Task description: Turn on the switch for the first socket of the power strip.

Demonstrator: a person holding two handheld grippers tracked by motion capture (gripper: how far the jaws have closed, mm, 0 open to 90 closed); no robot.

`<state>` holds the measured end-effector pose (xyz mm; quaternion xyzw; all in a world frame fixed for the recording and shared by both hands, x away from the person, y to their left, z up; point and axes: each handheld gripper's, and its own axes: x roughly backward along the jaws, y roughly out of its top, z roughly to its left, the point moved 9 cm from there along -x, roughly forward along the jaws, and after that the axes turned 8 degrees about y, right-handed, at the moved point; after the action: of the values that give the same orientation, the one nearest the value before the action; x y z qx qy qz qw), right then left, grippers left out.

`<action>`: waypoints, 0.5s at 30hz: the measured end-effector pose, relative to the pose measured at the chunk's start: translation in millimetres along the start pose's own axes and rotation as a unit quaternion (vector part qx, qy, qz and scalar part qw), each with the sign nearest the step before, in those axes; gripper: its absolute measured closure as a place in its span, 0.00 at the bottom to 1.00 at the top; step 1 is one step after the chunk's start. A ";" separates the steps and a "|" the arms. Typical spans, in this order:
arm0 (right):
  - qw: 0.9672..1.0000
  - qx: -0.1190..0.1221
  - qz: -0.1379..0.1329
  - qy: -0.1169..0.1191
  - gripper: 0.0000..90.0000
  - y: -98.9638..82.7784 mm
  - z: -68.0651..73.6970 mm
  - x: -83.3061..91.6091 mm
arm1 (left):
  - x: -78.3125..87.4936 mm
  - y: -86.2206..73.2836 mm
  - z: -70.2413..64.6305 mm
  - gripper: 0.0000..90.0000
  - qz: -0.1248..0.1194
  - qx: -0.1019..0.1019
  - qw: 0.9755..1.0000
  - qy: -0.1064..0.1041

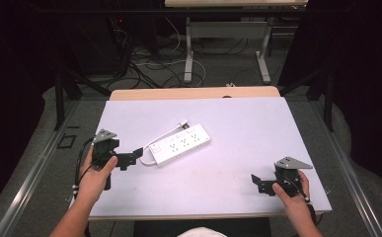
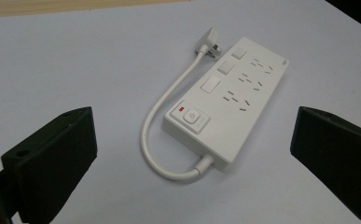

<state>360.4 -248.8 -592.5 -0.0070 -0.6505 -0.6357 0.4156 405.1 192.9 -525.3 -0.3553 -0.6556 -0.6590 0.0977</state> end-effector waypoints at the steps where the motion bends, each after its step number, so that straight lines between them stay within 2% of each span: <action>1: 1.000 0.000 0.000 0.000 0.00 -0.1 -0.1 0.1 | 1.2 -1.9 1.7 0.01 0.000 0.005 1.000 0.003; 7: 1.000 -0.001 0.000 -0.001 0.00 -0.1 -0.3 0.7 | 9.2 -12.7 8.9 0.01 -0.008 0.024 1.000 0.004; 8: 1.000 -0.003 0.000 0.000 0.00 -0.2 0.0 0.7 | 9.7 -14.3 10.4 0.01 -0.012 0.032 0.999 0.008; 14: 1.000 -0.003 0.001 -0.002 0.00 -0.2 0.2 1.3 | 10.0 -28.0 20.6 0.01 -0.011 0.062 0.998 0.013; 15: 1.000 -0.002 0.001 -0.002 0.00 -0.2 0.1 1.3 | 10.0 -31.0 23.1 0.01 -0.008 0.060 0.998 0.016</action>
<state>359.4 -249.4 -591.9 -0.0100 -0.6497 -0.6368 0.4150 387.3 221.6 -546.6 -0.3330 -0.6951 -0.6249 0.1242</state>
